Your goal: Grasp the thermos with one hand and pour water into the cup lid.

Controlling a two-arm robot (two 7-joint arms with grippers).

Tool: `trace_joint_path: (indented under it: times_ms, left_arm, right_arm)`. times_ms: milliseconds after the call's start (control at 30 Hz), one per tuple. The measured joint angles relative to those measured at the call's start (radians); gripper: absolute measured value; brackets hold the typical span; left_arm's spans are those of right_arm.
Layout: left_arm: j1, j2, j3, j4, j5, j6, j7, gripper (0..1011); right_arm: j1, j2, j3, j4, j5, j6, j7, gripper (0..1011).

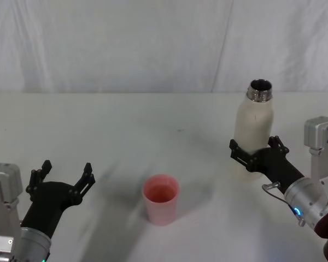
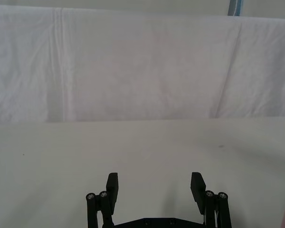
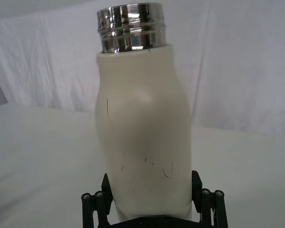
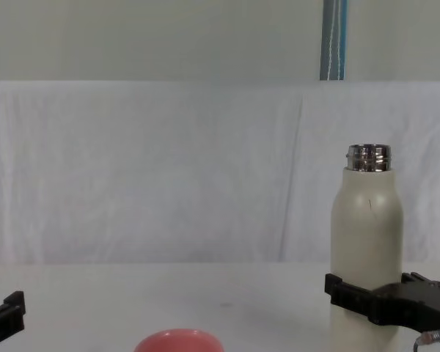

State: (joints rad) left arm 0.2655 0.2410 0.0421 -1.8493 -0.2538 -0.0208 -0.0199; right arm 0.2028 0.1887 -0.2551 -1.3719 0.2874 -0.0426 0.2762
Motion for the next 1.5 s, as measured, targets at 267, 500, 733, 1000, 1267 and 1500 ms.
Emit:
trace_joint_path:
  times_ms: [267, 500, 733, 1000, 1267, 1500]
  left_arm:
    - [0.000, 0.000, 0.000, 0.000, 0.000, 0.000, 0.000, 1001]
    - [0.000, 0.000, 0.000, 0.000, 0.000, 0.000, 0.000, 1001]
    - [0.000, 0.000, 0.000, 0.000, 0.000, 0.000, 0.000, 1001]
    - [0.000, 0.000, 0.000, 0.000, 0.000, 0.000, 0.000, 1001]
    - [0.000, 0.000, 0.000, 0.000, 0.000, 0.000, 0.000, 1001]
    - [0.000, 0.000, 0.000, 0.000, 0.000, 0.000, 0.000, 1001]
  right_arm:
    - [0.000, 0.000, 0.000, -0.001, 0.000, -0.001, 0.000, 1001]
    - [0.000, 0.000, 0.000, -0.001, 0.000, -0.001, 0.000, 1001]
    - [0.000, 0.000, 0.000, -0.001, 0.000, -0.001, 0.000, 1001]
    - [-0.006, 0.003, 0.000, -0.010, 0.000, 0.000, 0.001, 1001]
    - [-0.006, 0.003, 0.000, -0.012, 0.000, -0.001, 0.002, 1001]
    - [-0.006, 0.003, 0.001, -0.011, 0.001, -0.001, 0.002, 1001]
